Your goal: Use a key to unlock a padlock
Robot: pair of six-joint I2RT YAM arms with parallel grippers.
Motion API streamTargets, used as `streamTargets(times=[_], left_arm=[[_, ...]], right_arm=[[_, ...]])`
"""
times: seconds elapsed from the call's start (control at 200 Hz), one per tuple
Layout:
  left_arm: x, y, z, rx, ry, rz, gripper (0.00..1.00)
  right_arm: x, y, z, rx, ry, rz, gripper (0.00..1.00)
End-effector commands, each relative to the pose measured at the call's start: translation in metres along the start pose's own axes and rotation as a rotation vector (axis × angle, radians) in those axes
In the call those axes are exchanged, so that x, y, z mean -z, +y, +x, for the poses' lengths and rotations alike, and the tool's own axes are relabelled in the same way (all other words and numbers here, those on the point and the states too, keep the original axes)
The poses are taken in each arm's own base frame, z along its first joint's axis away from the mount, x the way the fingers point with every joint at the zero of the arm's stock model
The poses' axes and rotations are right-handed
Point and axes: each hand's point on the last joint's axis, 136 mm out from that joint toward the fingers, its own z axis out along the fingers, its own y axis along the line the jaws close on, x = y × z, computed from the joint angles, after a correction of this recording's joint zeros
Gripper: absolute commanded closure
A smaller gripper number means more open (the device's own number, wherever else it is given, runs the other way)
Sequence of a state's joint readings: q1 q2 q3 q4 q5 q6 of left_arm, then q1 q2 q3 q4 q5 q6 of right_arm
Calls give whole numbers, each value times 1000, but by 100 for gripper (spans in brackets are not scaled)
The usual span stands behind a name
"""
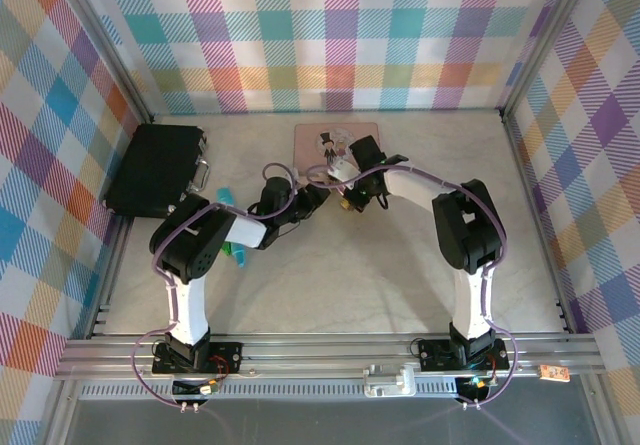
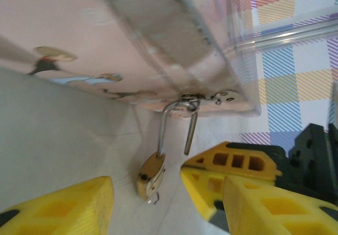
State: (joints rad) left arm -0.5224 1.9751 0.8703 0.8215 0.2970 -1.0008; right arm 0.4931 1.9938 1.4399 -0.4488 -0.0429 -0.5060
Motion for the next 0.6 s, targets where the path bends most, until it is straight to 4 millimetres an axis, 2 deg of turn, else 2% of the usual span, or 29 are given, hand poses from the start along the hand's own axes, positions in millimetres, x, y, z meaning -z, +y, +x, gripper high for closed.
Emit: streamTargets(times=[0.0,0.05,0.25,0.47,0.535,0.595], left_arm=[[-15,-8,2,-73,0,-38,45],[-19,-6,5,-115,10,-90,45],[-27,5,4,-206,-22,-217,52],[-46,14,5,-247,-22,-267,56],[-50,15,7,-261,-17,-279,56],[-53,14,8,-268,-9,-283,56]], right_arm=[[42,-10,-15,-186,-92,5,91],[51,-13,-12,-227,-110,23,87],[78,-23,-4,-388,-200,29,85],[106,-61,-1,-599,-327,66,82],[111,-68,0,-636,-355,63,82],[113,-65,0,-640,-356,38,78]])
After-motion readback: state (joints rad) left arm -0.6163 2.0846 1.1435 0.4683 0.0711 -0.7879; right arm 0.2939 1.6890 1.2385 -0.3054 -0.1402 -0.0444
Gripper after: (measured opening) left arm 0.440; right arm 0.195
